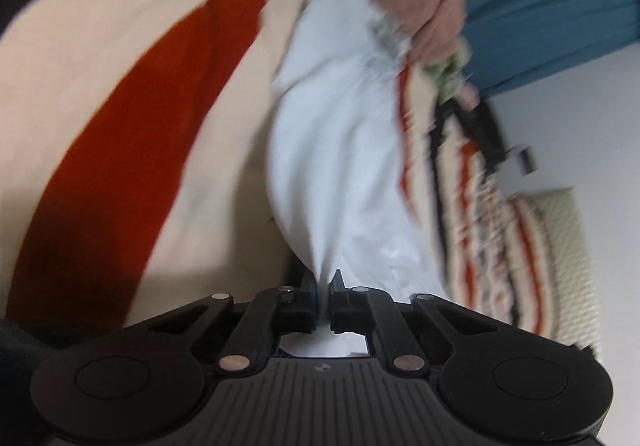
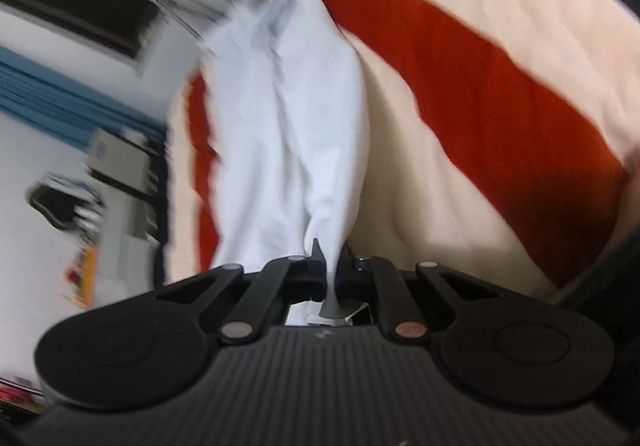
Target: Fold clothes
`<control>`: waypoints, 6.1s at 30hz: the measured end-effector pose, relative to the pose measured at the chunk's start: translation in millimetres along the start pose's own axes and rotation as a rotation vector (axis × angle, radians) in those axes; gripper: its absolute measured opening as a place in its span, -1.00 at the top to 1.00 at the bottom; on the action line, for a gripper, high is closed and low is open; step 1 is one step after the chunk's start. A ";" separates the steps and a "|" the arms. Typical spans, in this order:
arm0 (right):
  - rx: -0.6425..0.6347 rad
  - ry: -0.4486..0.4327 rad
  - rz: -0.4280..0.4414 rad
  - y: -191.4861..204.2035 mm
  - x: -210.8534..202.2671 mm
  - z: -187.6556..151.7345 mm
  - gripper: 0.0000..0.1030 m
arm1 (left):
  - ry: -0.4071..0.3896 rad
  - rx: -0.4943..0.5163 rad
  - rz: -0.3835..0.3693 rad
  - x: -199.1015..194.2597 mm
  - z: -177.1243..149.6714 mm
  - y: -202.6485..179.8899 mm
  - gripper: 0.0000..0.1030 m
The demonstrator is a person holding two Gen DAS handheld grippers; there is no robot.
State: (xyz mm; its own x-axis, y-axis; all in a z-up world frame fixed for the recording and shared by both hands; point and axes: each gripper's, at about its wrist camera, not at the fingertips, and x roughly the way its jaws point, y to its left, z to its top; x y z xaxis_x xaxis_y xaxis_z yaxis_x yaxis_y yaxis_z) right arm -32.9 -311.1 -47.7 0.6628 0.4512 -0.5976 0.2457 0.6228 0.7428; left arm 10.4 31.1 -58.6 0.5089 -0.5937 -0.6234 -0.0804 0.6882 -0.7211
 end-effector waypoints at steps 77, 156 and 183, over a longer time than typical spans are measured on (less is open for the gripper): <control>-0.715 -0.507 -0.081 86.1 74.8 111.6 -0.68 | -0.512 0.733 0.287 34.9 80.5 -81.9 -0.95; -0.028 -0.385 0.244 -5.7 14.7 53.8 0.90 | -0.546 0.133 -0.138 -37.9 15.3 -6.1 0.92; -0.245 -0.511 0.006 102.6 62.4 143.1 0.88 | -0.505 0.199 0.086 17.6 135.1 -71.1 0.89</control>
State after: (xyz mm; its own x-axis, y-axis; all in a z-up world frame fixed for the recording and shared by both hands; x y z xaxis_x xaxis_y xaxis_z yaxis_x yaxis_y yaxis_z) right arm 134.9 -310.6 34.4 0.9370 0.1261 -0.3259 0.1100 0.7786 0.6178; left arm 140.8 28.1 22.5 0.8598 -0.2913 -0.4194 -0.0014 0.8200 -0.5724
